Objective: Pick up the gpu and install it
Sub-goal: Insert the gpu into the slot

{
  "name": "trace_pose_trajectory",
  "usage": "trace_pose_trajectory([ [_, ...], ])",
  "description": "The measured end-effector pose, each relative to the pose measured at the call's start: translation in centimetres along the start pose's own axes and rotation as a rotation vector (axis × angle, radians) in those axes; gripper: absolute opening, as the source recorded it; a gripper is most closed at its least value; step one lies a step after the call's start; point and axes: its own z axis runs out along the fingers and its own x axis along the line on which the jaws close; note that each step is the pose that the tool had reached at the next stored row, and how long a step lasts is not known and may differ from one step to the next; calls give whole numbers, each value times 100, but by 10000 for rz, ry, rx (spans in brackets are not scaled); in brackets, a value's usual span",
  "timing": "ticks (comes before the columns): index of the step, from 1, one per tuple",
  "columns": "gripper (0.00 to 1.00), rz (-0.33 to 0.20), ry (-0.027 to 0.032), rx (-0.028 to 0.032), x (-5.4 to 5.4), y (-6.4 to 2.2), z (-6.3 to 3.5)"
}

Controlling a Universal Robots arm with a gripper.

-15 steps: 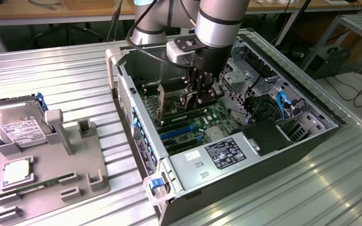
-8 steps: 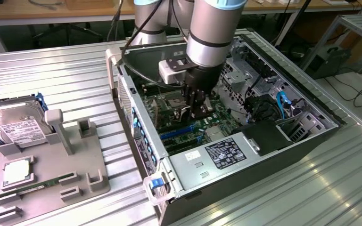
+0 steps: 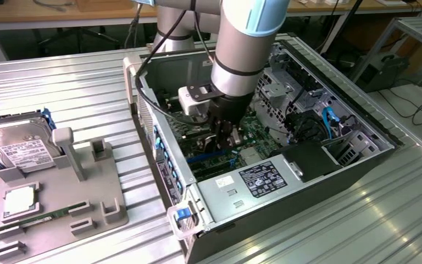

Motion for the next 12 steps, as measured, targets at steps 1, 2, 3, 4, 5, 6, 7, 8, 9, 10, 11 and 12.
trace_pose_trajectory([
  [1, 27, 0, 12, 0, 0, 13, 3],
  [2, 27, -2, 26, 1, -1, 15, 7],
  [3, 27, -2, 33, 2, -4, 16, 12],
  [4, 27, -1, 54, 2, -12, 18, 17],
  [5, 27, -1, 74, 2, -22, 18, 22],
  [6, 27, -2, 81, 1, -29, 18, 26],
  [7, 27, -2, 80, 3, -33, 19, 29],
  [8, 27, -2, 80, 3, -34, 24, 31],
  [9, 27, -2, 83, 3, -34, 29, 31],
  [10, 27, -2, 82, 3, -34, 39, 32],
  [11, 27, -2, 82, 3, -33, 47, 35],
  [12, 27, -3, 83, 2, -33, 51, 39],
])
